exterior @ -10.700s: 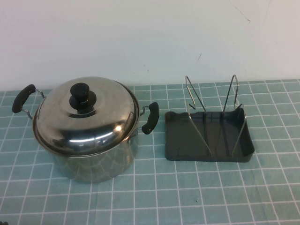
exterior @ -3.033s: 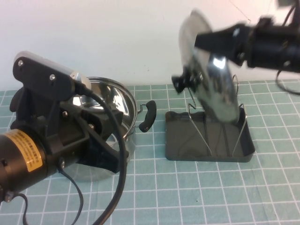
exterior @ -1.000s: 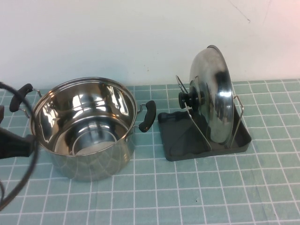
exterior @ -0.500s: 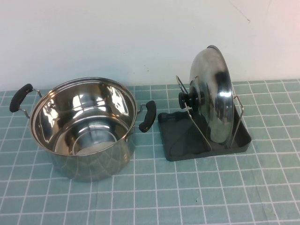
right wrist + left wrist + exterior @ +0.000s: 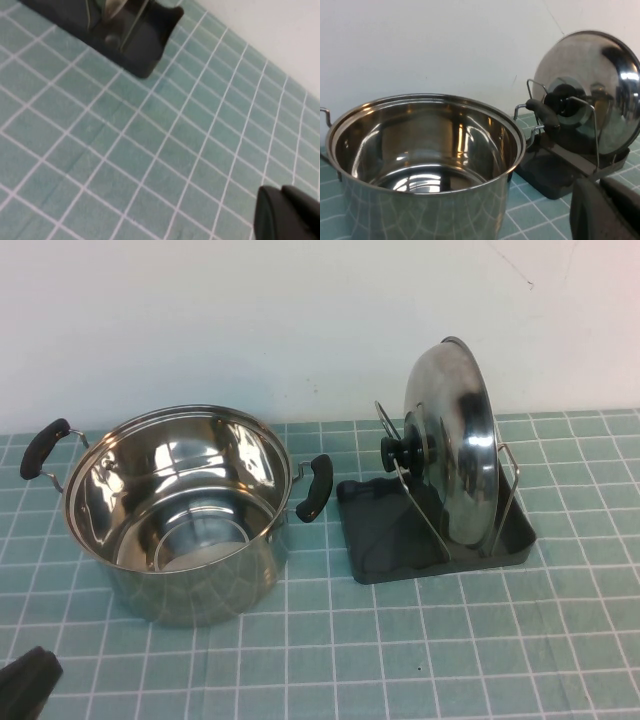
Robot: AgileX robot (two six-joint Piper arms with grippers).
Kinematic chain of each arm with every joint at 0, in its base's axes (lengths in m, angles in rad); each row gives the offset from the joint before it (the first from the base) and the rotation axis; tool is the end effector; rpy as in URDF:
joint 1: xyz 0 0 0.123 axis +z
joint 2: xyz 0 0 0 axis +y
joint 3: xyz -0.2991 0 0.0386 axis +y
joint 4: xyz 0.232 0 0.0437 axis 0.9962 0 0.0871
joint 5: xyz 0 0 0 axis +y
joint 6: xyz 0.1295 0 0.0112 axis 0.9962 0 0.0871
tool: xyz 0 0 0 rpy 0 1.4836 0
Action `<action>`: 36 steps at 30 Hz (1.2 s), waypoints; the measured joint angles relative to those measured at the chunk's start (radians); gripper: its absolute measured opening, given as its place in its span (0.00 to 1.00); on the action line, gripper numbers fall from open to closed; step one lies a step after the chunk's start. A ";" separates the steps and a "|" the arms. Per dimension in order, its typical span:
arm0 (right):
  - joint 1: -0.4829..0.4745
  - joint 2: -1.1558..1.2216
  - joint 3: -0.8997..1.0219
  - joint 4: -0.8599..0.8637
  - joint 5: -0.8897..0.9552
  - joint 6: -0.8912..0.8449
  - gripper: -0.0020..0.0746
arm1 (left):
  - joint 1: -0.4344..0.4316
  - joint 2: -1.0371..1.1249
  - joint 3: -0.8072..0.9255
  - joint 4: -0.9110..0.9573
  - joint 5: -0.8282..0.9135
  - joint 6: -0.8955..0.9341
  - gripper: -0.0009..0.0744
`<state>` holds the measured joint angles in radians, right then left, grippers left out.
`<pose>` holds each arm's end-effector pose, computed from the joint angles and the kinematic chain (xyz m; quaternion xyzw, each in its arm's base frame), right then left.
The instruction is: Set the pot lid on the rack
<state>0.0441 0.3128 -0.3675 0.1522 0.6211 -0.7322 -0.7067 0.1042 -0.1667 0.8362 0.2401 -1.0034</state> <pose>0.0711 0.0146 0.2489 -0.2949 0.8002 -0.1088 0.5108 0.0631 -0.0236 0.2489 0.1239 0.7007 -0.2438 0.6589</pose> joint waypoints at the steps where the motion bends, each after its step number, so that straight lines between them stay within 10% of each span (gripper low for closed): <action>1: 0.000 -0.012 0.000 0.013 -0.002 0.002 0.03 | 0.000 0.000 0.006 0.007 -0.006 0.000 0.01; 28: 0.000 -0.027 0.000 0.059 0.047 0.004 0.03 | 0.006 -0.033 0.007 -0.063 0.105 0.030 0.01; 36: 0.000 -0.027 0.000 0.059 0.047 0.004 0.03 | 0.252 -0.105 0.007 -0.525 0.252 0.471 0.01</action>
<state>0.0441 0.2855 -0.3675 0.2111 0.6681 -0.7283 -0.4544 -0.0012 -0.1599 0.3112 0.4917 -0.5328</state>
